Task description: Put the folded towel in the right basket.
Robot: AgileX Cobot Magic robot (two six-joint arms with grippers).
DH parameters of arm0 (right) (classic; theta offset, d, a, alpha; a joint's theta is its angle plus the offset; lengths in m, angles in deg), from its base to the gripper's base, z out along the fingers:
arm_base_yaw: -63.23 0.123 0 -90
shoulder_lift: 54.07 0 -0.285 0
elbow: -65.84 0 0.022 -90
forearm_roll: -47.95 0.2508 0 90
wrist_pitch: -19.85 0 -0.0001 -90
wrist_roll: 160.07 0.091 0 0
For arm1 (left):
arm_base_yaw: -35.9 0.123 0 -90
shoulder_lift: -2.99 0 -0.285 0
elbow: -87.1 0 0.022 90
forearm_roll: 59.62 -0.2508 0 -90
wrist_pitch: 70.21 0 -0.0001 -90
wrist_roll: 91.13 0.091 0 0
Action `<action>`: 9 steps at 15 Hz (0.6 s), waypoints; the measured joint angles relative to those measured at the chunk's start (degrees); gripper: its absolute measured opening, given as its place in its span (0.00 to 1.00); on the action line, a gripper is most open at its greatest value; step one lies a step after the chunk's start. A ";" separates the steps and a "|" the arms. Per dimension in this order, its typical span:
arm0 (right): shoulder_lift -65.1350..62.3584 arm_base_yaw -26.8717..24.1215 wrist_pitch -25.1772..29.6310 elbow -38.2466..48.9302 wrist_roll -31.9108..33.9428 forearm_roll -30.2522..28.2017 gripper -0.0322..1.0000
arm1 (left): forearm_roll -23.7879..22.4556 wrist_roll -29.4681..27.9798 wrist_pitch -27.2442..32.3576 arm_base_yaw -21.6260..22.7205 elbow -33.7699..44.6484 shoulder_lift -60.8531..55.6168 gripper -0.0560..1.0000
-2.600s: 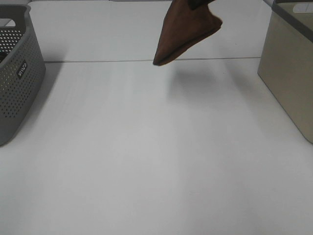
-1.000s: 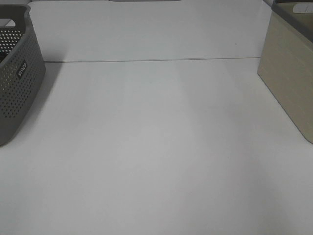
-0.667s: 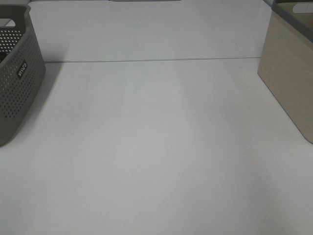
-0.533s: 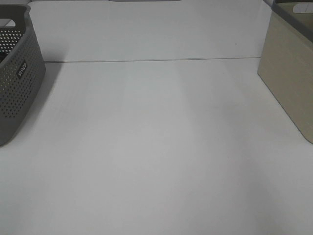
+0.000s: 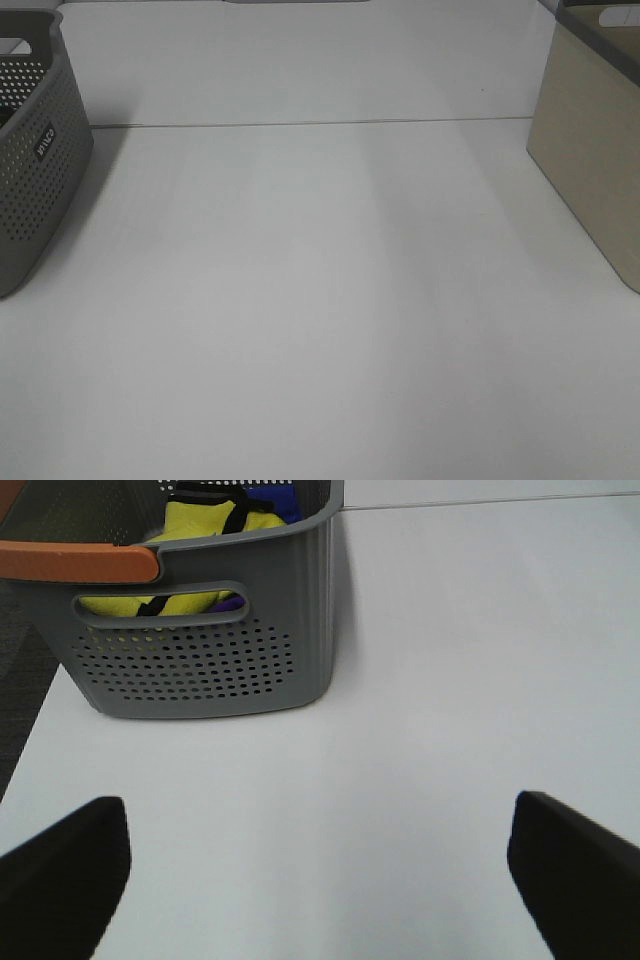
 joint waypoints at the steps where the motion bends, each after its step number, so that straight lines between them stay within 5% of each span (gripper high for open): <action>1: -1.20 1.38 0.00 0.17 1.09 -1.09 0.68 | 0.00 0.00 0.00 0.00 0.00 0.00 0.98; 4: -7.51 2.64 -0.06 5.90 2.75 -2.98 0.68 | 0.00 0.00 0.00 0.00 0.00 0.00 0.98; 9: -22.23 2.64 -0.11 28.30 2.92 -5.33 0.68 | 0.00 0.00 0.00 0.00 0.00 0.00 0.98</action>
